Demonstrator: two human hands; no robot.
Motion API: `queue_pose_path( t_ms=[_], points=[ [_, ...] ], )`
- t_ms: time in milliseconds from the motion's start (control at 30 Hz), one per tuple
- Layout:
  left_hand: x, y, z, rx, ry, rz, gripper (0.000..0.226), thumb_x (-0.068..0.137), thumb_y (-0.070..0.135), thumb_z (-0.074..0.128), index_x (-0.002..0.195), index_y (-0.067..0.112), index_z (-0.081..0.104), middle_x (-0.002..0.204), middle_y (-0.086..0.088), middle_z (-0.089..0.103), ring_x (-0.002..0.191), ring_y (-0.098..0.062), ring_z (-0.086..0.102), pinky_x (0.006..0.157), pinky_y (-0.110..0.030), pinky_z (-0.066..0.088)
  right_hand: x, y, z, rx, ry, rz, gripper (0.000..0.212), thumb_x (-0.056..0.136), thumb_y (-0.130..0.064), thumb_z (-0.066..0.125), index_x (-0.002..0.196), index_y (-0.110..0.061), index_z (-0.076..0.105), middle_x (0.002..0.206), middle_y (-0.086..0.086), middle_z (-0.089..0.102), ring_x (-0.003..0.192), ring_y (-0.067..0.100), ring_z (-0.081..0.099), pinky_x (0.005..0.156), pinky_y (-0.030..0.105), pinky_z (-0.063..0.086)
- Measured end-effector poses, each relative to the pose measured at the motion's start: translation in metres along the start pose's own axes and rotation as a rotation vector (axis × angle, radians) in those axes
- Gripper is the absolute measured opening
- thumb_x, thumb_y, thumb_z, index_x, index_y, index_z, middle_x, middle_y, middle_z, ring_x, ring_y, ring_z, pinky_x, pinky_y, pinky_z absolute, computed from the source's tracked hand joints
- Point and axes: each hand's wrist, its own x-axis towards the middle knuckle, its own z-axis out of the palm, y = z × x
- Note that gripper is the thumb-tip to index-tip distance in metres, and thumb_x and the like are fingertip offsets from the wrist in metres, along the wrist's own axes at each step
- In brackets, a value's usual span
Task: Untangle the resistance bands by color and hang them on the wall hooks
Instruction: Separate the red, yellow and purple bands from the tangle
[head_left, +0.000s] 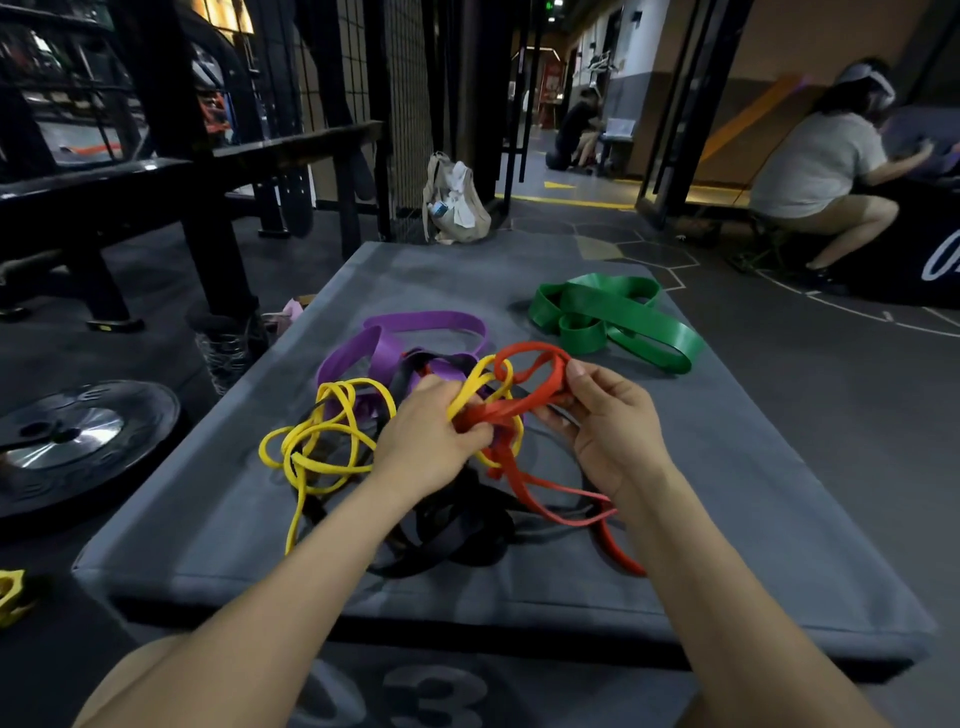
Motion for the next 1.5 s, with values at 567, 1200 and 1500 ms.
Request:
queue_pose_path(
  t_ms=[567,1200,1500],
  points=[
    [0.005,-0.019,-0.019,-0.424,0.033,-0.347,0.051,0.094,0.048,0.042,0.065,0.009,0.058,0.052,0.003,0.038,0.048,-0.012,0.034,0.050,-0.027,0.027,0.011,0.000,-0.025,-0.801,0.243,-0.035,0.036,0.098,-0.016,0.039,0.065,-0.005,0.049,0.053,0.004,0.038,0.044,0.015,0.032,0.046,0.025,0.028],
    [0.028,-0.060,0.007,0.598,-0.115,0.135,0.062,0.080,0.014,0.063,0.134,0.028,0.035,0.137,0.007,0.041,0.129,-0.017,0.038,0.103,-0.035,0.032,0.018,0.010,-0.022,-1.242,0.266,-0.266,0.056,0.095,-0.042,0.040,0.072,0.004,0.063,0.063,0.019,0.061,0.066,0.037,0.058,0.060,0.039,0.047],
    [0.082,-0.050,-0.032,1.085,-0.132,0.190,0.031,0.093,0.012,0.039,0.115,0.025,0.057,0.111,-0.003,0.062,0.102,-0.025,0.063,0.068,-0.030,0.039,0.035,-0.036,-0.019,-1.119,0.351,-0.547,0.049,0.095,-0.033,0.047,0.064,0.001,0.064,0.049,0.011,0.055,0.047,0.025,0.049,0.050,0.033,0.034]
  ],
)
